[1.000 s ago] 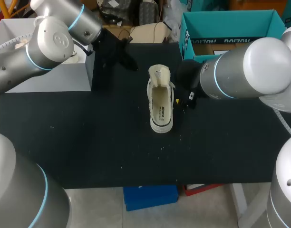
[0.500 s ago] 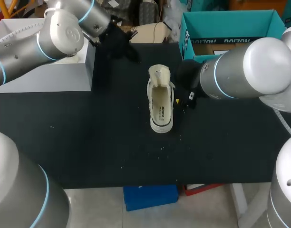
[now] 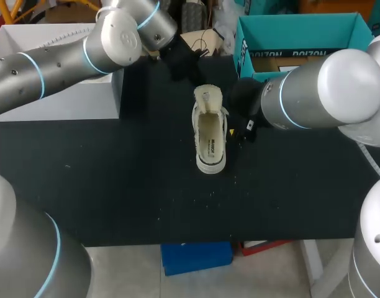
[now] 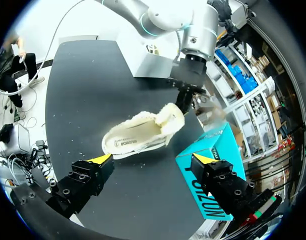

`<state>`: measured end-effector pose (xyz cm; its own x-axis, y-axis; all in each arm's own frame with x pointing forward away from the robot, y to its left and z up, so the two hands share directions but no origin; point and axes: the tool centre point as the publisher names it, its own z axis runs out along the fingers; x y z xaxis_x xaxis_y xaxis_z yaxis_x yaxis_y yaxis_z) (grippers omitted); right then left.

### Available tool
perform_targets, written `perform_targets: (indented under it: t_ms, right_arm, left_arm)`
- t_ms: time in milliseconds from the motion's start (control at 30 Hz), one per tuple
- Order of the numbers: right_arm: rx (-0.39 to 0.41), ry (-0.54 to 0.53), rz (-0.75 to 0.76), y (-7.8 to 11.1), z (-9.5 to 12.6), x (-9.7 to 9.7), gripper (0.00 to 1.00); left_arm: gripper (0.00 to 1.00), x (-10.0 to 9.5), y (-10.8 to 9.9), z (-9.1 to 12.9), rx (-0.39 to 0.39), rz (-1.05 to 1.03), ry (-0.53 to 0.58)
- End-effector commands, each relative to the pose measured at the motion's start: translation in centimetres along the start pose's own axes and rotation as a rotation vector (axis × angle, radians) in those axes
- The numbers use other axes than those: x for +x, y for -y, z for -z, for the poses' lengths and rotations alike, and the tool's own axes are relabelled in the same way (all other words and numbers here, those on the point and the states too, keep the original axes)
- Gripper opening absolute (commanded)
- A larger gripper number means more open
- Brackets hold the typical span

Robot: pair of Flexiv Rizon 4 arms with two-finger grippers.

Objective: Take the shoe out of the shoebox, open the shoe tongue, remove and reinsert the insole, then place the shoe into the shoebox

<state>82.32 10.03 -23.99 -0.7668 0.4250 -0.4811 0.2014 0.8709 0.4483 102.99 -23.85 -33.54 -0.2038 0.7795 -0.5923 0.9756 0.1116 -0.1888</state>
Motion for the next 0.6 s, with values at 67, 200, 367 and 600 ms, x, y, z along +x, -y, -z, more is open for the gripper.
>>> perform_targets:
  t_ms: [67, 200, 367, 600]
  right_arm:
    - [-0.001, -0.002, 0.000, 0.0, -0.1, 0.0, 1.00]
    - [-0.001, -0.002, 0.000, 0.0, -0.1, 0.0, 1.00]
    - [-0.001, -0.002, 0.000, 0.0, -0.1, 0.0, 1.00]
    - [-0.001, -0.002, 0.000, 0.0, -0.1, 0.0, 1.00]
  left_arm:
    - [0.00, 1.3, 2.4, 1.1, -0.009, -0.004, 0.021]
    - [0.00, 2.0, 3.3, 1.4, -0.006, 0.003, 0.028]
    - [0.00, 2.5, 4.3, 0.8, 0.009, 0.002, 0.032]
    - [0.00, 2.9, 5.2, -0.3, 0.035, 0.003, 0.034]
